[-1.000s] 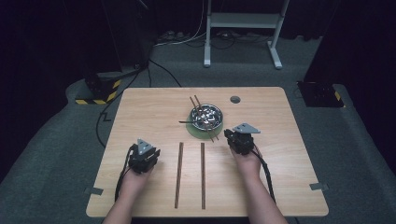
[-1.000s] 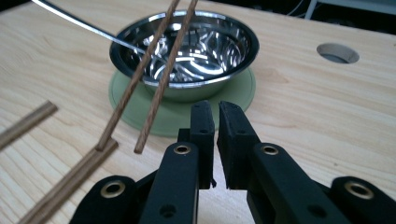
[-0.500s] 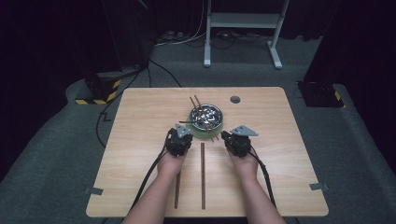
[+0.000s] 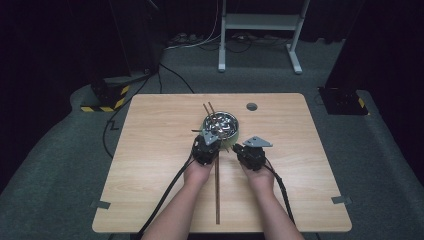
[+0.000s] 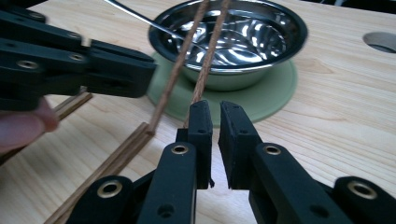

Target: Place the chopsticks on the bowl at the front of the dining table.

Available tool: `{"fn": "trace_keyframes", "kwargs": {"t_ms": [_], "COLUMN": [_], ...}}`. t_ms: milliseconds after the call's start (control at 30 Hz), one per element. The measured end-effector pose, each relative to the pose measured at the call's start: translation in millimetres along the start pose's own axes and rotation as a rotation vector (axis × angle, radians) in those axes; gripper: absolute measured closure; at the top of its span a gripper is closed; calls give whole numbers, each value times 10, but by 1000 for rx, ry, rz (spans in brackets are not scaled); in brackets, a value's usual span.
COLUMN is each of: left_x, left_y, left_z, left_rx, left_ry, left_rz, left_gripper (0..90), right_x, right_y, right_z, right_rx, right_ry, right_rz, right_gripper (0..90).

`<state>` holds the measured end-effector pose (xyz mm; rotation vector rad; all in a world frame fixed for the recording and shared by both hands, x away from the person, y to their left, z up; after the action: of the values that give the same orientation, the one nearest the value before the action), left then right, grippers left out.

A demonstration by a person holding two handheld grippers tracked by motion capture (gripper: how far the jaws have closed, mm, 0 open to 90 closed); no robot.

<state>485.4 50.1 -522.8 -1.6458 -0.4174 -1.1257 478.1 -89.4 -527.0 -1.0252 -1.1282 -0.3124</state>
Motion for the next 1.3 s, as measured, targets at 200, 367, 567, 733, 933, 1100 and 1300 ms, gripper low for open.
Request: {"fn": "trace_keyframes", "kwargs": {"t_ms": [200,367,567,733,933,1100,1300], "left_x": [12,10,-11,4,8,7,6], "left_y": [-1,15,47,47,53,54,53], "left_z": [-1,-11,-15,-15,1,6,21], "left_rx": [6,8,12,19,18,20,21], "left_ry": [-1,2,-2,-8,-7,-8,-5], "left_rz": [-1,0,6,-4,-5,-5,0], "left_gripper": [840,840,845,846,846,847,849], "right_x": [13,20,9,9,9,16,18], "right_y": [5,8,44,46,48,48,51], "right_z": [113,120,108,132,150,172,200], "right_rx": [21,24,-2,6,16,22,37], "right_ry": [-36,-33,-32,-38,-41,-50,-58], "right_rz": [0,-7,4,6,7,6,9], "right_gripper": [821,810,796,799,801,802,808]}}
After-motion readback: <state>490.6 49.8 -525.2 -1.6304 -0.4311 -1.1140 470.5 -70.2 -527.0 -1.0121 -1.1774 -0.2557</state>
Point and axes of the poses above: each handheld gripper's, and its own axes: y roughly forward along the jaws, x roughly out of its top, z roughly to its left, the point moved 5 cm from there along y, roughly forward along the jaws, and after that the axes turned 1 degree about x, right-handed, at the moved point
